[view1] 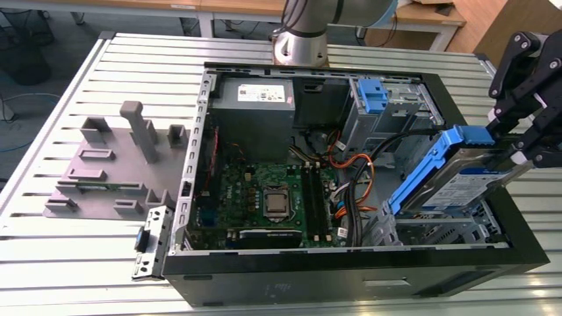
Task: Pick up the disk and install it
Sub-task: 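Insert the disk into the insertion slot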
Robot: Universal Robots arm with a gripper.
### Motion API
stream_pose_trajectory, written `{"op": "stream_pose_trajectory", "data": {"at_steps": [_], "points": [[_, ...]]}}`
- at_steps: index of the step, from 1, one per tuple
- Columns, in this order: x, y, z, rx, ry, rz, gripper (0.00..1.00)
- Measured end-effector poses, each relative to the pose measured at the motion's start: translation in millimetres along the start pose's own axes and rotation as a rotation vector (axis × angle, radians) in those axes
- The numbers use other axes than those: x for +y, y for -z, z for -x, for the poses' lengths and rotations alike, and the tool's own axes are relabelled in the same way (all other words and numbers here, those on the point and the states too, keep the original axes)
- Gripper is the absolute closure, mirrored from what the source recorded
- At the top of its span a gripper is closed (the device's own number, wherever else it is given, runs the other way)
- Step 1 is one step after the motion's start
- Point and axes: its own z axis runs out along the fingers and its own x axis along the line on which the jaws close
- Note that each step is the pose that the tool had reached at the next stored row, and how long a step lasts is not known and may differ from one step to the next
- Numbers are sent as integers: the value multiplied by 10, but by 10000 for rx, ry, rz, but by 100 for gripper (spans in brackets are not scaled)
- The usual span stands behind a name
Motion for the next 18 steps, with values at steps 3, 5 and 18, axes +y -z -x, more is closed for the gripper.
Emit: {"op": "stream_pose_trajectory", "data": {"at_steps": [3,5,18], "points": [[-1,-18,-1,-1,-5,-1,65],[-1,-24,-1,0,-6,-2,65],[-4,-147,-11,0,-13,-2,65]]}}
